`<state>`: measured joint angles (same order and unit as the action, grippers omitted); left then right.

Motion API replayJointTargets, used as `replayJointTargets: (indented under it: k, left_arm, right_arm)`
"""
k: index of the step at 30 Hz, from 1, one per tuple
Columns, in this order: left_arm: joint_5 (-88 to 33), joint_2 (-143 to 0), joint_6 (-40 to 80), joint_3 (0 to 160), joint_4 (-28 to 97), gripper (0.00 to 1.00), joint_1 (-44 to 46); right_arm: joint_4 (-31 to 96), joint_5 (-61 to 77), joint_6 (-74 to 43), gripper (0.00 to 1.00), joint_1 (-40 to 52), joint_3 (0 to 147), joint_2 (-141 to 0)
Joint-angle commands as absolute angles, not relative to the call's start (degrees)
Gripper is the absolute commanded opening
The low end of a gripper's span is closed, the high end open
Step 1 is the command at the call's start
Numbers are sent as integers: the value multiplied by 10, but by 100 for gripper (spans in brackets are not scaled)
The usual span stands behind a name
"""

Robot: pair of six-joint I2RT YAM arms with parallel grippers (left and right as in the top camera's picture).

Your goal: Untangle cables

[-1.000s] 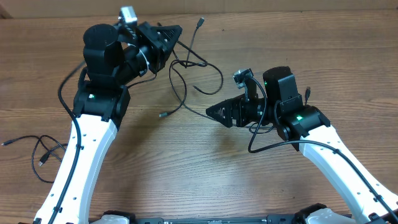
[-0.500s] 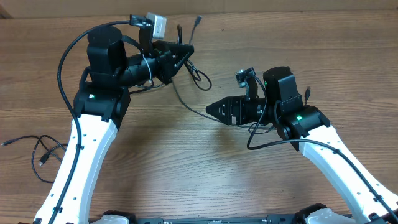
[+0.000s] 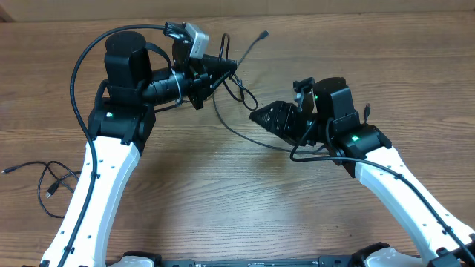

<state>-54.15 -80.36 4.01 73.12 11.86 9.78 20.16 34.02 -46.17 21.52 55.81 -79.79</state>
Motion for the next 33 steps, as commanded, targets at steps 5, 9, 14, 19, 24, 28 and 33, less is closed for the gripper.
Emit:
replayJointTargets:
  k: [5, 9, 14, 19, 24, 28, 33]
  left_arm:
    - [-560, -790, 12, 741, 120, 4, 98]
    - [-557, -790, 13, 741, 119, 4, 98]
    - [-468, -790, 110, 741, 120, 4, 98]
    - [-345, -790, 291, 741, 123, 4, 98]
    - [-252, -790, 557, 741, 152, 4, 98]
    - [-211, -790, 679, 741, 178, 4, 98]
    - [-178, -790, 865, 741, 226, 4, 98]
  right_arm:
    - [199, 359, -543, 59, 204, 562, -802]
    - [201, 404, -542, 59, 218, 562, -802]
    - [237, 371, -529, 59, 245, 562, -804]
    - [270, 320, -529, 54, 255, 562, -806]
    - [270, 309, -529, 54, 255, 562, -806]
    - [268, 304, -529, 53, 255, 562, -806]
    - [244, 248, -502, 49, 268, 562, -819]
